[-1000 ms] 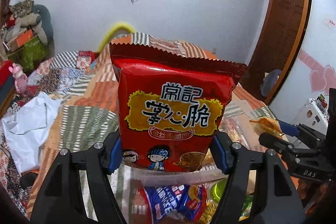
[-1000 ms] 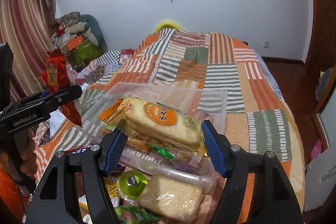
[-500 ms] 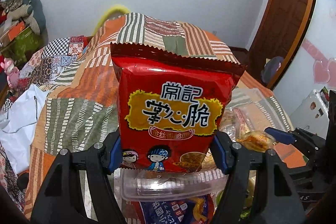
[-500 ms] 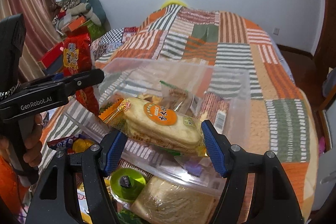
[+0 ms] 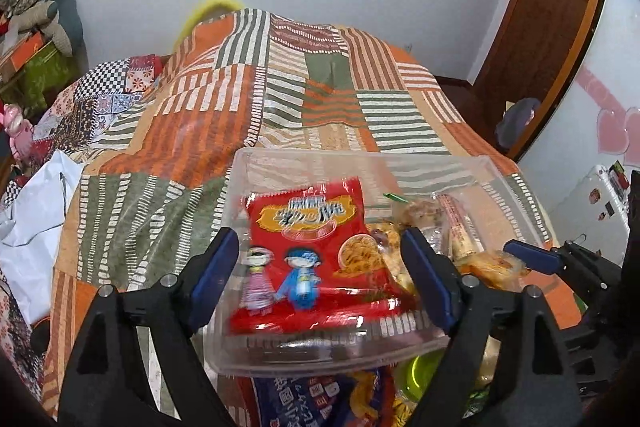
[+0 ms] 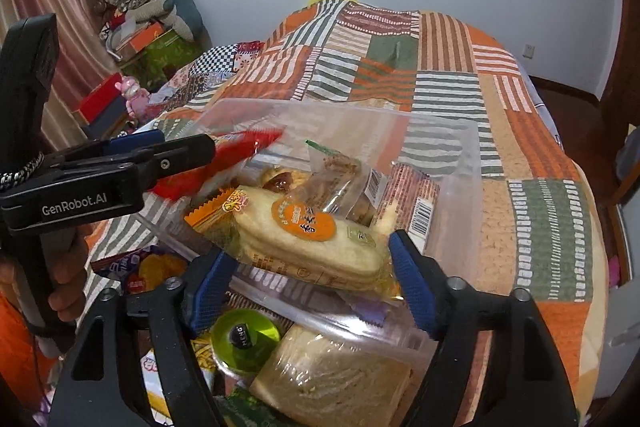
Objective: Organize snacks
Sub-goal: 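Lower the red chip bag into the box with the left tool while the right carries the cake, then open the right tool to drop the round cake into the box, then grasp the green snack bag with the right tool while the left grasps the yellow-white chip bag, then carry both bags over the clear box and open both tools to drop them, then grasp the blue-white bag with the left tool while the right grasps the green jelly cup, then carry the bag and jelly cup over the box and open both tools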
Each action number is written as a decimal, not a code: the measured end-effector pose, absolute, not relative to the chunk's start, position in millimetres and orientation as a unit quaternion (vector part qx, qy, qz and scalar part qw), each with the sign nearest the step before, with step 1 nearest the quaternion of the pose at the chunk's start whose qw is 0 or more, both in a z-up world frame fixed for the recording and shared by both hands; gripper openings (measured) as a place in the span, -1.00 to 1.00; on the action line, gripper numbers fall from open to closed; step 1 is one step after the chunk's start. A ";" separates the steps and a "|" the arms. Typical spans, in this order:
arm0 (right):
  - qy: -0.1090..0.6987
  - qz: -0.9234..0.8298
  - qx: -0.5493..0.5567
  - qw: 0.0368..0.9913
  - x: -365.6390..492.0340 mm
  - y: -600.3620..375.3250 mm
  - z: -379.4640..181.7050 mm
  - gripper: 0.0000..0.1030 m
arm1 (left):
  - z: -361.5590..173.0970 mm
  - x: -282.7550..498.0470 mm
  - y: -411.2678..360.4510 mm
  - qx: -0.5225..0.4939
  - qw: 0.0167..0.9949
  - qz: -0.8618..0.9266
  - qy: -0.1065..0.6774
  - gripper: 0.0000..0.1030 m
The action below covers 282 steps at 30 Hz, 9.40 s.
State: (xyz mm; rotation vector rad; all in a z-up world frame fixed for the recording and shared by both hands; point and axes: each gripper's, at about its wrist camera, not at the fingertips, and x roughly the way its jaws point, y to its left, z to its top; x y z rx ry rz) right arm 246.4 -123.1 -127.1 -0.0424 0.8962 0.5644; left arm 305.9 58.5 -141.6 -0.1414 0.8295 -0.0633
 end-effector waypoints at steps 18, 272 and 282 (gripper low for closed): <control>0.380 0.264 -0.005 0.886 201.5 -148.4 -87.2 0.63 | -112.6 217.6 69.1 -0.055 0.927 -0.017 0.370 0.73; 0.355 0.336 -0.033 0.872 183.8 -112.6 -91.3 -0.20 | -116.0 173.5 78.9 -0.123 0.938 -0.052 0.319 0.44; 0.316 0.296 -0.006 0.901 204.5 -139.0 -70.9 -0.20 | -95.9 203.3 63.0 -0.119 0.945 -0.070 0.296 0.44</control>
